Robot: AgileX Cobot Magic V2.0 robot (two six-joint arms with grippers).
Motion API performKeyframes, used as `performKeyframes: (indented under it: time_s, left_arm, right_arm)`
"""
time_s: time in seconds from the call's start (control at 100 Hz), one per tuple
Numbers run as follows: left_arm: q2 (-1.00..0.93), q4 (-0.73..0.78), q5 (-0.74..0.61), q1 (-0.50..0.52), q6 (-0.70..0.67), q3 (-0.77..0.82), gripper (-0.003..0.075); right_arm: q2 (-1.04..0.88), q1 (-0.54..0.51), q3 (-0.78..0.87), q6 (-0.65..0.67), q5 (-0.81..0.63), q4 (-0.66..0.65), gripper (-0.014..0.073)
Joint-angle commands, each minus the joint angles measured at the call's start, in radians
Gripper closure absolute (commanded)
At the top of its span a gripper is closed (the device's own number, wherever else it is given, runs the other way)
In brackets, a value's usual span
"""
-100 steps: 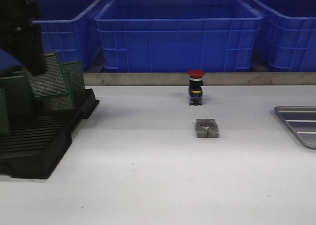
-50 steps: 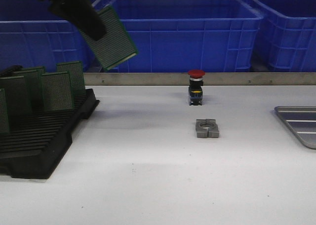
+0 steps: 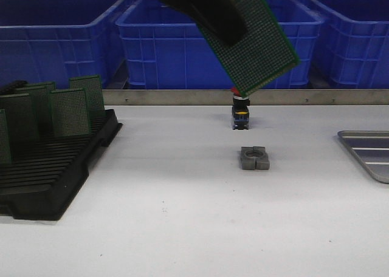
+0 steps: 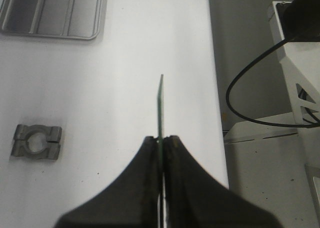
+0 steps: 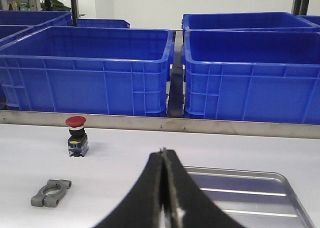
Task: Place circuit board on tray
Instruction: 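Grasp the board edge and lift it out of the rack, then move the right gripper up toward the board held by the left gripper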
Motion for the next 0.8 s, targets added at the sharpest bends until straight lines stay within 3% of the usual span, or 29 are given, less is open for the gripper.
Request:
performKeyframes:
  time_s: [0.0, 0.1, 0.22, 0.46, 0.67, 0.79]
  left_arm:
    - [-0.051, -0.064, 0.045, -0.014, -0.012, -0.035, 0.0739]
    - [-0.051, -0.071, 0.045, -0.014, -0.012, -0.035, 0.0738]
    - [-0.051, -0.074, 0.045, -0.014, -0.012, -0.035, 0.0739]
    - [-0.050, -0.074, 0.045, -0.014, -0.012, -0.035, 0.0738]
    - [-0.050, -0.074, 0.045, -0.014, -0.012, -0.035, 0.0738]
    - [-0.050, -0.074, 0.045, -0.014, -0.012, -0.035, 0.0738]
  right_arm:
    - [-0.013, 0.002, -0.012, 0.000, -0.112, -0.009, 0.0662]
    - [-0.013, 0.002, -0.020, 0.031, -0.132, 0.019, 0.0662]
    - [-0.013, 0.002, -0.085, 0.067, -0.041, 0.060, 0.0662]
    - [0.014, 0.002, -0.375, 0.067, 0.374, 0.135, 0.0662]
    - [0.223, 0.002, -0.614, 0.067, 0.708, 0.139, 0.0662]
    - [0.353, 0.002, -0.702, 0.067, 0.807, 0.166, 0.0662]
